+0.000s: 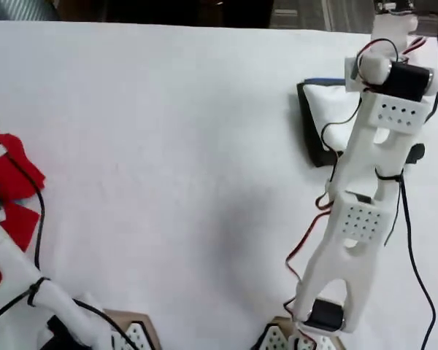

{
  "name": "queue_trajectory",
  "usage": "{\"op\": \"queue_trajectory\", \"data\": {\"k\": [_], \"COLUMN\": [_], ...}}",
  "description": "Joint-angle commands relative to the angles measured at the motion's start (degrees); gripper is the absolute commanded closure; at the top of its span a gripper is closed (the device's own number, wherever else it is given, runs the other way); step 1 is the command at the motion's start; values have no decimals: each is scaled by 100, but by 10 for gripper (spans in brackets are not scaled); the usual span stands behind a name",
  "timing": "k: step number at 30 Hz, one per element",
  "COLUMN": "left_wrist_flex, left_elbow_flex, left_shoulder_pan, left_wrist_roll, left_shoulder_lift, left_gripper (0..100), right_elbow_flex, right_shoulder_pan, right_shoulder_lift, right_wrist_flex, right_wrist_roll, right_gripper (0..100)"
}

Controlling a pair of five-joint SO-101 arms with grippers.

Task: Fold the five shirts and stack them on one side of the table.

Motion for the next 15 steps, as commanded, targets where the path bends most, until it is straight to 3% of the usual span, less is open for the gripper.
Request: {"op": "queue_trajectory", "data": {"k": [1, 5, 9, 15], "left_wrist_flex": [-141, -659, -765, 413], "left_elbow_flex": [-409, -655, -1367, -3565], "left_shoulder_pan": [-316, -378, -536, -765], "left_wrist_roll": [-114, -607, -765, -800], "left_shoulder_lift": [-158, 132, 1319, 3481], "left_gripper": [859, 769, 767, 767], "right_elbow_flex": [79, 1363, 3877, 7437], "right_shoulder_pan": [-4, -57, -382, -1182], "right_shoulder_lift": [-892, -2246, -4207, -6598], "right_wrist_flex": [163, 163, 154, 127], "right_wrist_roll": [-44, -44, -35, -35], "right_gripper": [894, 892, 891, 892]}}
